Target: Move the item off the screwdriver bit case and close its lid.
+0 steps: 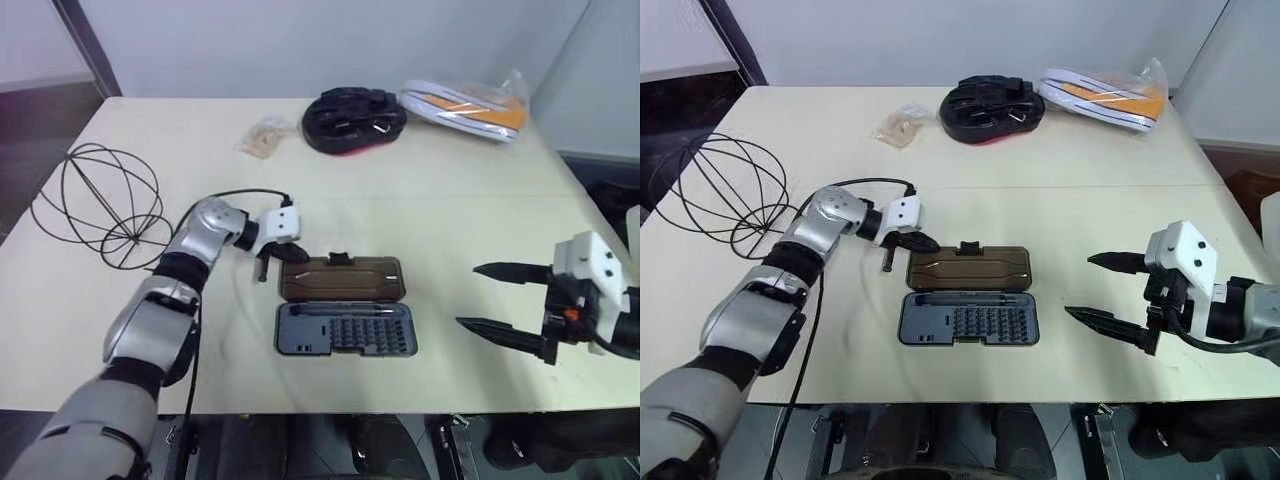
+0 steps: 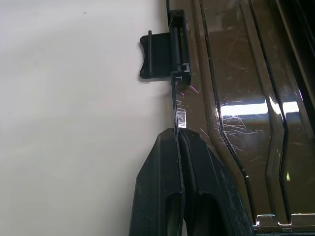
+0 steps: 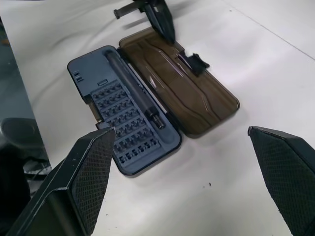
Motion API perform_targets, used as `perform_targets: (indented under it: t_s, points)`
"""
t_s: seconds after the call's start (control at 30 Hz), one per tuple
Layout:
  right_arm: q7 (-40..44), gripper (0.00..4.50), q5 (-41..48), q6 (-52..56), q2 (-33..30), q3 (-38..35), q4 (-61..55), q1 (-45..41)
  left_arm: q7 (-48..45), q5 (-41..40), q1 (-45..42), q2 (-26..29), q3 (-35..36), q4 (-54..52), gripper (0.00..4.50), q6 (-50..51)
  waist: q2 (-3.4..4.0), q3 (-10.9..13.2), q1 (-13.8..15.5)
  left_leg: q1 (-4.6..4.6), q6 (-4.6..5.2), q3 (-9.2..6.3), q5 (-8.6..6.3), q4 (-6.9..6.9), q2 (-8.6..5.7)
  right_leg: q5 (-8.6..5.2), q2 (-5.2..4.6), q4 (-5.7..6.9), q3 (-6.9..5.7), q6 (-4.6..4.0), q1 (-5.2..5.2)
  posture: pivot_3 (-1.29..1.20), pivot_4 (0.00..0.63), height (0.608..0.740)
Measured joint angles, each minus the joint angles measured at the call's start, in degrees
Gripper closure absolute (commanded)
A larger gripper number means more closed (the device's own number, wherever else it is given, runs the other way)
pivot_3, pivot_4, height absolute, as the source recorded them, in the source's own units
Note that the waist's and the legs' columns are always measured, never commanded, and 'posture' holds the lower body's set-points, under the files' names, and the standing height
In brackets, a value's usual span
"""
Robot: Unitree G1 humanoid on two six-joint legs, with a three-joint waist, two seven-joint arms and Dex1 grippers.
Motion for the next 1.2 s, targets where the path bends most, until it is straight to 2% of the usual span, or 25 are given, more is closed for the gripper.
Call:
perform_targets:
  t_s: [0.07,0.17,0.23,0.27,0.4,0.53,0.63,0.67,0.7,0.73,0.77,0.8,0.83,0.93,1.03,1.2]
  points:
    - [-0.01,0.00,-0.30,-0.37,0.00,0.83,0.61,-0.85,0.13,-0.01,0.40,0.31,0.00,-0.96,4.45,0.79,0.00,0.00,-0.23,0.02,0.00,0.00,0.00,0.00,0.00,0.00,0.00,0.03,0.00,0.00,0.00,0.00,0.150,0.740]
    - [-0.02,0.00,-0.53,-0.75,0.00,1.99,0.92,-1.69,1.37,-0.13,0.62,0.34,0.34,-1.66,3.53,2.75,0.01,0.00,-0.19,0.02,0.00,0.00,0.00,0.00,0.00,0.00,0.00,0.04,0.00,0.00,0.00,0.00,0.150,0.740]
    - [-0.01,0.00,-0.80,-0.94,0.00,2.17,1.00,-1.89,2.20,-0.51,0.67,0.63,1.07,-1.77,2.66,4.32,0.01,0.00,-0.18,0.02,0.00,0.00,0.00,0.00,-0.01,0.00,-0.01,0.04,0.00,0.00,0.00,0.00,0.150,0.740]
    - [0.00,0.00,-0.86,-1.08,0.00,2.24,1.09,-1.90,2.14,-0.58,0.82,1.01,1.22,-1.83,1.99,4.65,0.00,0.00,-0.19,0.01,0.00,0.00,0.00,0.00,-0.01,0.00,-0.02,0.04,0.00,0.00,0.00,0.00,0.150,0.740]
    - [0.16,0.00,-1.08,-1.54,-0.02,3.44,2.14,-2.64,1.73,-1.96,2.66,2.50,2.73,-5.40,0.06,7.27,0.01,0.00,-0.18,-0.01,0.00,0.00,0.00,0.00,0.01,0.00,-0.05,0.03,0.01,0.00,-0.01,0.00,0.150,0.740]
    - [0.74,0.00,-1.75,-2.33,-0.17,4.24,3.58,-3.64,-1.27,-6.98,6.30,6.28,5.91,-16.09,0.06,15.19,0.00,0.00,-0.26,-0.05,0.00,-0.01,0.00,0.00,0.07,0.00,-0.05,0.04,0.01,0.00,-0.05,0.00,0.150,0.740]
    - [1.45,0.00,-2.28,-2.91,-0.65,5.99,5.11,-5.50,-5.25,-15.33,9.13,10.72,9.70,-30.66,0.06,29.86,0.01,0.00,-0.28,-0.07,0.00,-0.03,0.00,0.00,0.08,0.00,-0.07,0.04,0.00,0.00,-0.06,0.00,0.150,0.740]
    - [1.82,0.00,-2.45,-3.05,-0.69,6.70,5.56,-6.22,-5.95,-18.74,9.64,12.10,11.01,-35.75,0.55,35.62,0.01,0.00,-0.27,-0.07,0.00,-0.03,0.00,0.00,0.08,0.00,-0.07,0.04,0.00,0.00,-0.06,0.00,0.150,0.740]
    - [2.01,0.00,-2.53,-3.17,-0.72,7.09,5.88,-6.61,-6.37,-20.70,9.81,12.88,11.76,-38.63,0.77,38.79,0.01,0.00,-0.24,-0.07,0.00,-0.03,0.00,0.00,0.08,0.00,-0.08,0.04,0.00,0.00,-0.06,0.00,0.150,0.740]
    - [2.30,0.00,-2.62,-3.42,-0.87,8.06,6.46,-7.49,-6.90,-23.36,10.11,14.15,12.73,-42.53,1.28,43.18,0.03,-0.01,-0.19,-0.04,0.00,-0.04,0.00,0.01,0.06,0.00,-0.09,0.03,-0.01,0.00,-0.01,0.00,0.150,0.740]
    - [2.88,0.00,-2.87,-3.95,-1.00,9.36,7.25,-9.01,-8.18,-27.64,11.73,16.93,13.74,-49.26,1.67,49.18,0.03,-0.01,-0.27,-0.05,0.00,-0.02,0.00,0.00,0.06,0.00,-0.10,0.01,0.00,0.00,-0.02,0.00,0.150,0.740]
    - [3.43,0.00,-3.30,-4.50,-1.27,11.25,8.48,-10.81,-9.81,-30.96,14.58,20.00,13.86,-55.97,2.25,53.41,0.07,-0.03,-0.59,0.02,0.00,0.01,0.00,-0.02,0.07,-0.01,-0.10,-0.02,0.03,-0.01,0.02,0.00,0.150,0.740]
    - [3.83,0.00,-3.78,-4.93,-1.29,12.70,9.49,-12.14,-10.80,-32.30,17.22,21.93,13.43,-60.31,2.67,54.67,0.09,-0.04,-0.71,0.05,0.00,0.03,0.00,-0.03,0.08,-0.01,-0.10,-0.03,0.04,-0.01,0.03,0.00,0.150,0.740]
    - [5.25,0.00,-5.42,-6.00,-1.28,17.28,12.28,-16.18,-11.48,-33.41,24.71,23.72,9.98,-67.98,4.35,55.42,0.11,-0.04,-0.45,0.17,-0.01,0.03,0.00,-0.04,0.09,-0.01,-0.10,-0.03,0.05,-0.02,0.14,0.00,0.150,0.740]
    - [6.39,0.00,-7.20,-7.40,-1.17,21.56,14.44,-20.26,-9.90,-32.77,28.87,23.61,6.73,-69.89,4.44,53.76,0.07,-0.01,-0.13,0.17,-0.02,0.00,0.01,-0.01,0.08,-0.02,-0.09,-0.07,0.03,-0.03,0.18,0.00,0.150,0.740]
    - [6.80,0.00,-12.20,-8.42,1.46,30.42,21.21,-30.91,-4.38,-25.60,31.94,20.76,1.15,-68.59,4.44,44.86,0.08,-0.02,-0.23,0.18,-0.02,0.04,0.01,-0.02,0.05,-0.01,-0.13,-0.14,0.05,-0.02,0.19,0.00,0.150,0.740]
